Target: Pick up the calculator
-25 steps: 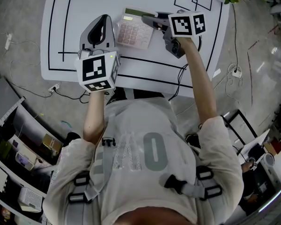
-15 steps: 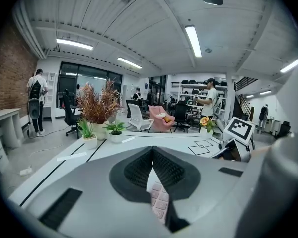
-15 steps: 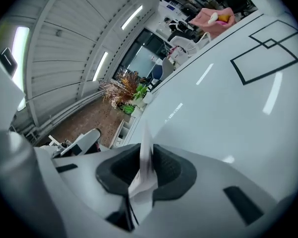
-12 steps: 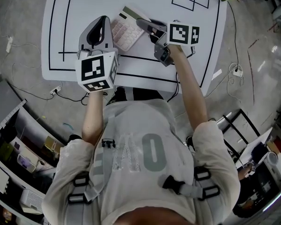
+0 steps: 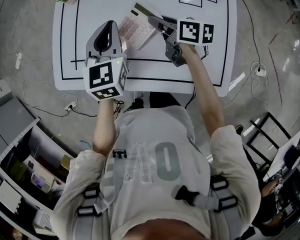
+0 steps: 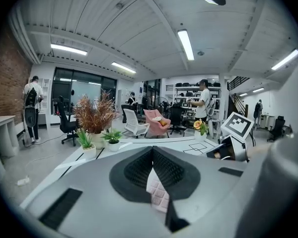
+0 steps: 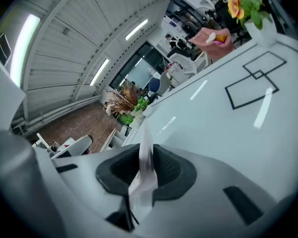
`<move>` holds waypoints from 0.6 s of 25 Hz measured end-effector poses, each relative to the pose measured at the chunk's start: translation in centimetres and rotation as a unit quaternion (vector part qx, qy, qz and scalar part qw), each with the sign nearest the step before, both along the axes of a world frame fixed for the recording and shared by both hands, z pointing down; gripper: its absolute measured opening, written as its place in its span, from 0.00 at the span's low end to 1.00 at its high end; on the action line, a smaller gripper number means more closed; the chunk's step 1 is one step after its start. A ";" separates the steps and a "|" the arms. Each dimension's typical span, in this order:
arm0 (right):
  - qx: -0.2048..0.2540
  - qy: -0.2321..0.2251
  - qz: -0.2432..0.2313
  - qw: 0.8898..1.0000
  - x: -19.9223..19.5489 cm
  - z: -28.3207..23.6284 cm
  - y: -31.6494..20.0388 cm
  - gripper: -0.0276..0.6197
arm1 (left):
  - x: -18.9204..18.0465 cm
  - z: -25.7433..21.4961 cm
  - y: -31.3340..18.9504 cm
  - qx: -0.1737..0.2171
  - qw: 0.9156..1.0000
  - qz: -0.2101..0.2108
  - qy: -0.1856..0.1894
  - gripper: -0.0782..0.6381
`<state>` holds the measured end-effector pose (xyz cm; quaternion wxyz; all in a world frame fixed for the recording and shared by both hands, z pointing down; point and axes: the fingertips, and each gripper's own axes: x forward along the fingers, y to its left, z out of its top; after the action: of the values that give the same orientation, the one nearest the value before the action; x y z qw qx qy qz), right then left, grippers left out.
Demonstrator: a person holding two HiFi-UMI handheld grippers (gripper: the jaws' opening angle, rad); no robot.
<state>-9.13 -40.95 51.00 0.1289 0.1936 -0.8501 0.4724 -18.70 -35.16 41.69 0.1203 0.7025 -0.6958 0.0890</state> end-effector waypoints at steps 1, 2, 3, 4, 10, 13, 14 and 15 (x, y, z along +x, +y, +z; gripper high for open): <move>0.016 0.007 0.012 1.000 0.3 -0.7 -0.3 0.16 | 0.1 -0.5 0.1 0.006 1.000 0.003 -0.002 0.14; 0.035 0.014 0.024 0.999 0.7 -1.5 -0.5 0.16 | 0.2 -1.1 0.1 0.013 1.000 0.007 -0.006 0.14; 0.056 0.021 0.035 0.998 1.2 -2.4 -0.6 0.16 | 0.3 -1.7 0.3 0.020 1.000 0.010 -0.009 0.14; 0.079 0.029 0.045 0.995 1.8 -3.4 -0.6 0.16 | 0.6 -2.4 0.5 0.027 0.999 0.013 -0.014 0.14; 0.236 0.102 0.117 0.959 6.0 -10.4 1.0 0.16 | 2.4 -6.0 2.6 0.074 0.996 0.039 -0.036 0.14; 0.309 0.138 0.149 0.929 7.6 -13.6 3.6 0.16 | 3.1 -7.2 4.1 0.087 0.994 0.047 -0.037 0.14; 0.332 0.146 0.158 0.918 8.2 -14.7 4.8 0.16 | 3.4 -7.6 4.8 0.093 0.994 0.050 -0.037 0.14; 0.355 0.152 0.168 0.907 8.8 -15.7 6.0 0.16 | 3.9 -8.2 5.4 0.099 0.993 0.053 -0.037 0.14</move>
<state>-0.28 -35.00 35.30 0.0981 0.4364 -0.8864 0.1191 -14.82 -29.72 33.53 0.0192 0.7429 -0.6672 0.0514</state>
